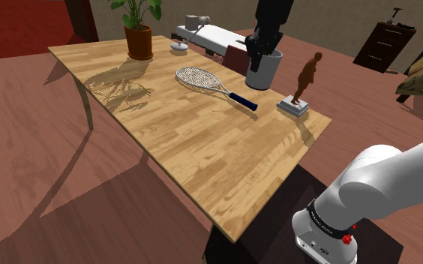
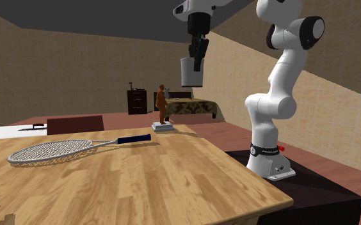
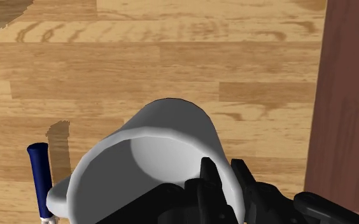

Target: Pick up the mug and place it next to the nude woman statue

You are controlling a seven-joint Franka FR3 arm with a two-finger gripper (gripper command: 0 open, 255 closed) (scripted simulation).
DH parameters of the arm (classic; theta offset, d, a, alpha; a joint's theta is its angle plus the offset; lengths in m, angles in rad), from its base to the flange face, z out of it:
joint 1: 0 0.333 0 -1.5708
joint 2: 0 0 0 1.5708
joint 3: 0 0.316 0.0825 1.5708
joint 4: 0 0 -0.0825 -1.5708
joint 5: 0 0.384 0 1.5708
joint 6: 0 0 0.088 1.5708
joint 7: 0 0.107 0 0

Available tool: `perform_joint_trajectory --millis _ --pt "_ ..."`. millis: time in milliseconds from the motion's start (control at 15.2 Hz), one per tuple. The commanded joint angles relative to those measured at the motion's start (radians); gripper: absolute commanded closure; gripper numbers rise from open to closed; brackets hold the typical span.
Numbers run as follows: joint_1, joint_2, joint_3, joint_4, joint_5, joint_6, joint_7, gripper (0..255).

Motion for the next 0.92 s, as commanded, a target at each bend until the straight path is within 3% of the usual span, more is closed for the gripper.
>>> perform_joint_trajectory --millis 0,858 --pt "-0.001 0.009 0.000 0.037 -0.002 -0.028 0.000 255" --pt "-0.009 0.090 0.002 0.292 -0.014 -0.203 0.002 255"
